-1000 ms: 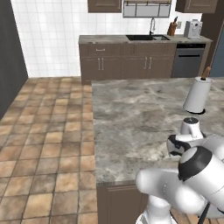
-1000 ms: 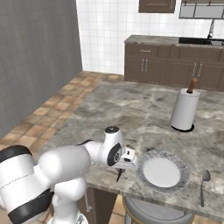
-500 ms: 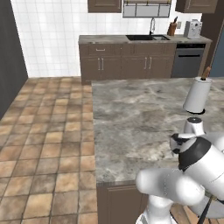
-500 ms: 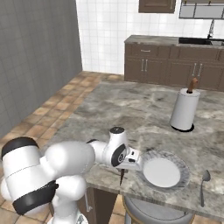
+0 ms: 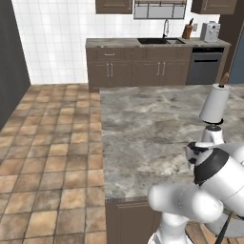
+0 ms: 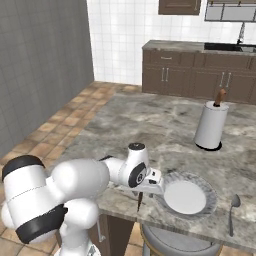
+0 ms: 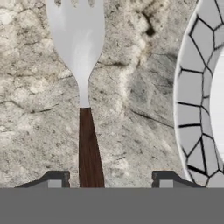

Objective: Take the fork and place it on the left side of the plate. Then take the spoon and place it on the right side of the plate. Make sure they're directly next to the plate.

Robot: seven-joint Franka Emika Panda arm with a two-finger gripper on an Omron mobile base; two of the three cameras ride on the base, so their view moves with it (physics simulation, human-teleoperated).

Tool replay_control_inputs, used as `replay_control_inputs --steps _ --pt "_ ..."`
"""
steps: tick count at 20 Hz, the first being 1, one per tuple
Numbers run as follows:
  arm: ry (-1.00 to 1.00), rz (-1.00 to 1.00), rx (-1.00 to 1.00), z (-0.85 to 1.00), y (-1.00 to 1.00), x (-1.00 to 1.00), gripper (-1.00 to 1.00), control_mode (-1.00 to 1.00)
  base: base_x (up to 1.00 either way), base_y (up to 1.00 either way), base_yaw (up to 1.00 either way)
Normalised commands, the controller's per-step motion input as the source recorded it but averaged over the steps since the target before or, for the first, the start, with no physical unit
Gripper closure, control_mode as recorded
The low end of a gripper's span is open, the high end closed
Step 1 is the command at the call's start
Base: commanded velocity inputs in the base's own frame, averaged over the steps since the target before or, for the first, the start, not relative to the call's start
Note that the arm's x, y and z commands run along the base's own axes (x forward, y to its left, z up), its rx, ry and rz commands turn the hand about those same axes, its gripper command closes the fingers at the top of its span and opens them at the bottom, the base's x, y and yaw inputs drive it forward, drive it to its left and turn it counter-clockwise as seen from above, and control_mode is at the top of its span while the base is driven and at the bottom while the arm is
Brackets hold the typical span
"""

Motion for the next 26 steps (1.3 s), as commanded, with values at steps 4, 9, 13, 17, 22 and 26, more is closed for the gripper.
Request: replay_control_inputs --steps 4,9,13,17,22,26 --pt "0.00 0.00 0.00 0.52 0.01 -0.20 -1.00 -1.00 0.00 0.00 0.00" --pt "-0.02 0.00 0.00 0.75 0.00 -0.19 -1.00 -1.00 0.00 0.00 0.00" --pt "-0.01 0.00 0.00 0.81 0.00 -0.27 -1.00 -1.00 0.00 0.00 0.00" --pt "0.00 0.00 0.00 0.89 0.00 -0.31 -1.00 -1.00 0.00 0.00 0.00" --pt "0.00 0.00 0.00 0.88 0.00 -0.32 -1.00 -1.00 0.00 0.00 0.00" --pt "-0.01 0.00 0.00 0.83 0.00 -0.38 -1.00 -1.00 0.00 0.00 0.00"
